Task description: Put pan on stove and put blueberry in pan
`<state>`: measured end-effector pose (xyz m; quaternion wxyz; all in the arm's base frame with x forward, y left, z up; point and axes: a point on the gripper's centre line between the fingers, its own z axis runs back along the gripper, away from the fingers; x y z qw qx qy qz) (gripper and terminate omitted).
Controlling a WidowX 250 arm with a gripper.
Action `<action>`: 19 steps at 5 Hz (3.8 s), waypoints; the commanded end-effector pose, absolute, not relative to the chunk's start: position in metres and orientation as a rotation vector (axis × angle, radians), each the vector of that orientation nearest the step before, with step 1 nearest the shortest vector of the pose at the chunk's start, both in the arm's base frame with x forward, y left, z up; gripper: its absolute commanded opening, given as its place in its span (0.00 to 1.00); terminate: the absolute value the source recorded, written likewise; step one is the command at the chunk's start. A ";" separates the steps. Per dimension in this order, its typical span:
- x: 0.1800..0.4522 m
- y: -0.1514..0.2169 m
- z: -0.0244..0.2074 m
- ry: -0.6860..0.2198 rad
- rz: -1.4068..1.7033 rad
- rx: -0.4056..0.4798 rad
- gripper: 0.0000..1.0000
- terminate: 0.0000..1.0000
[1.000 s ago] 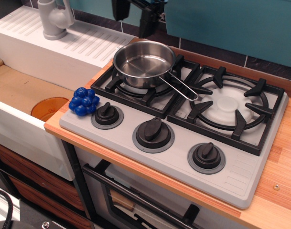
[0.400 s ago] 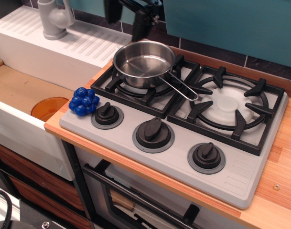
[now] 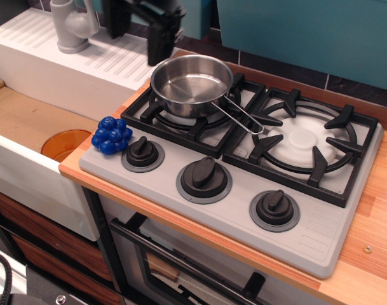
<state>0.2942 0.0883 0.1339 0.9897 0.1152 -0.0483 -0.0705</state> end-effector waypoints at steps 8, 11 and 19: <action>0.271 0.123 0.061 -0.356 -0.156 0.224 1.00 0.00; 0.267 0.121 0.031 -0.348 -0.138 0.185 1.00 0.00; 0.304 0.097 0.132 -0.185 -0.133 0.252 0.00 0.00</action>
